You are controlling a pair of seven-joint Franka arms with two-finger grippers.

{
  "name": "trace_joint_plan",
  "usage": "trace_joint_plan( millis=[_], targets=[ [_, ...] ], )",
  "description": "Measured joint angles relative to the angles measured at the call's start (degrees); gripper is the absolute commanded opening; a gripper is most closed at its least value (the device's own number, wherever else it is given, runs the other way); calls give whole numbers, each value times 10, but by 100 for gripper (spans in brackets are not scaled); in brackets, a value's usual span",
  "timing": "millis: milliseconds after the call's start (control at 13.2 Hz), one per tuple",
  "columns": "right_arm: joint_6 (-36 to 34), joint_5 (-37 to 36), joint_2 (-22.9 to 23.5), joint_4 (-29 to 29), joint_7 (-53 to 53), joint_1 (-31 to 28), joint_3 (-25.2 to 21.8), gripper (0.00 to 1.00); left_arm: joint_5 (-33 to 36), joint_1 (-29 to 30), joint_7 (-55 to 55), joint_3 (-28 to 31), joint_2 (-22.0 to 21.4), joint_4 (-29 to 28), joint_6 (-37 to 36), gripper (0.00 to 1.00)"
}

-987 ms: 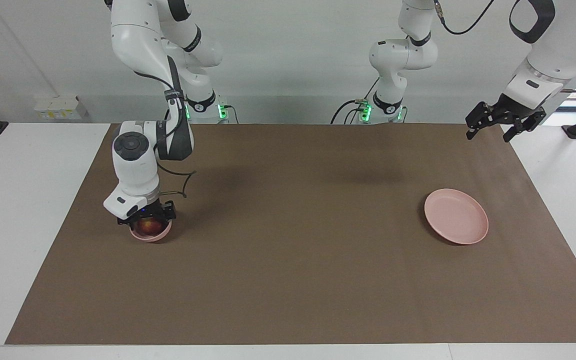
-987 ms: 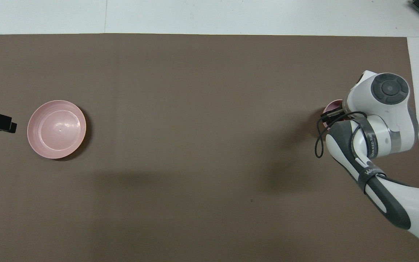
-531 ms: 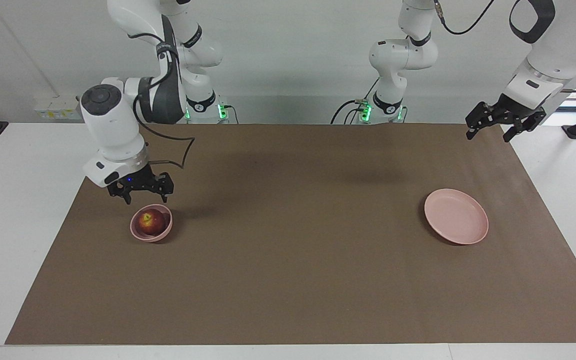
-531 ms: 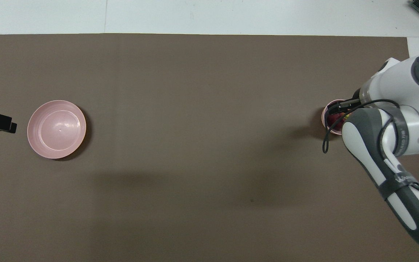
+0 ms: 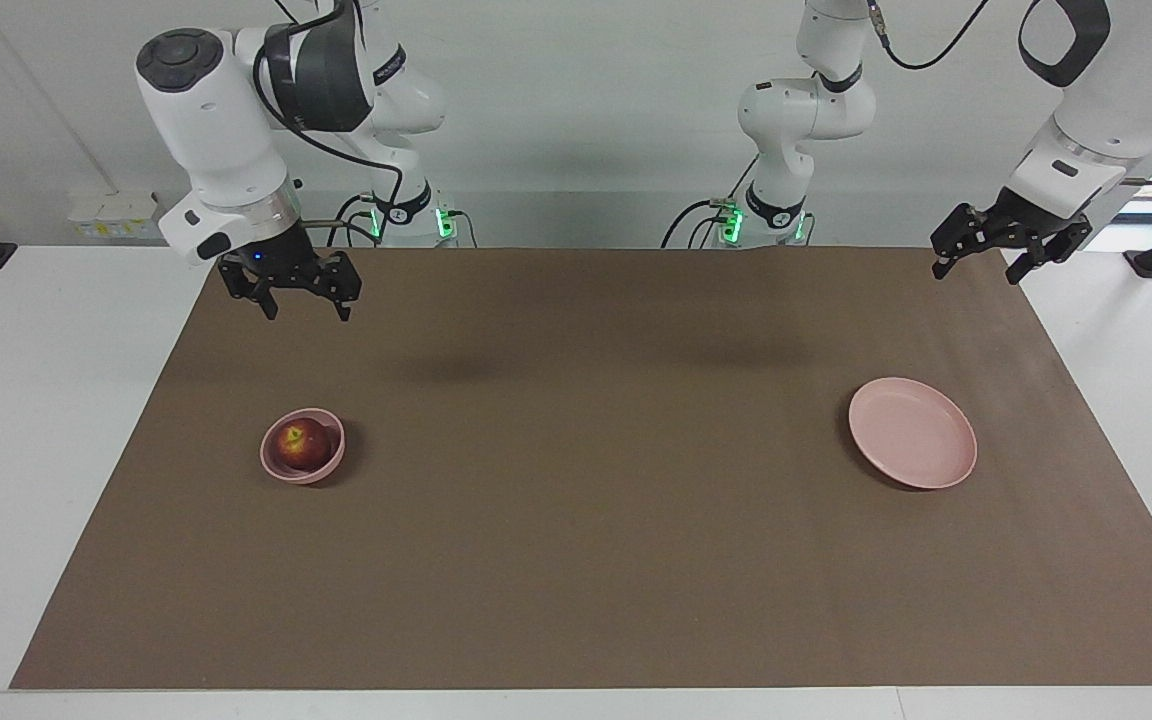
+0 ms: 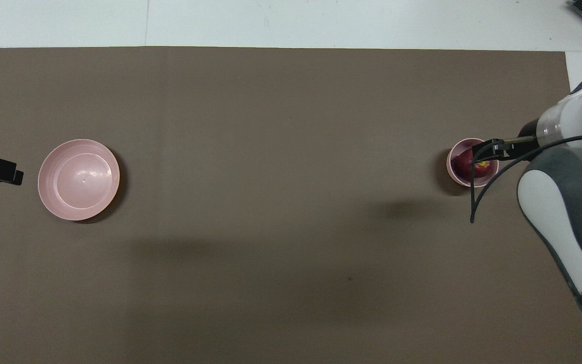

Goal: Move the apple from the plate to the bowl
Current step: 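Open the right gripper and draw it back from the bowl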

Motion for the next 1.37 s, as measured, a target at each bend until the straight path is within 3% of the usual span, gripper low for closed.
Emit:
trace_joint_plan(
  millis=[304, 531, 987, 1366],
  targets=[
    [-4, 0, -15, -13, 68, 58, 2, 100, 0, 0, 0, 0, 0, 0, 0, 100],
    [-16, 0, -26, 7, 68, 58, -3, 100, 0, 0, 0, 0, 0, 0, 0, 100],
    [-172, 10, -45, 132, -5, 45, -57, 100, 0, 0, 0, 0, 0, 0, -1, 100],
    [-190, 13, -45, 120, -57, 46, -67, 100, 0, 0, 0, 0, 0, 0, -1, 100]
  ],
)
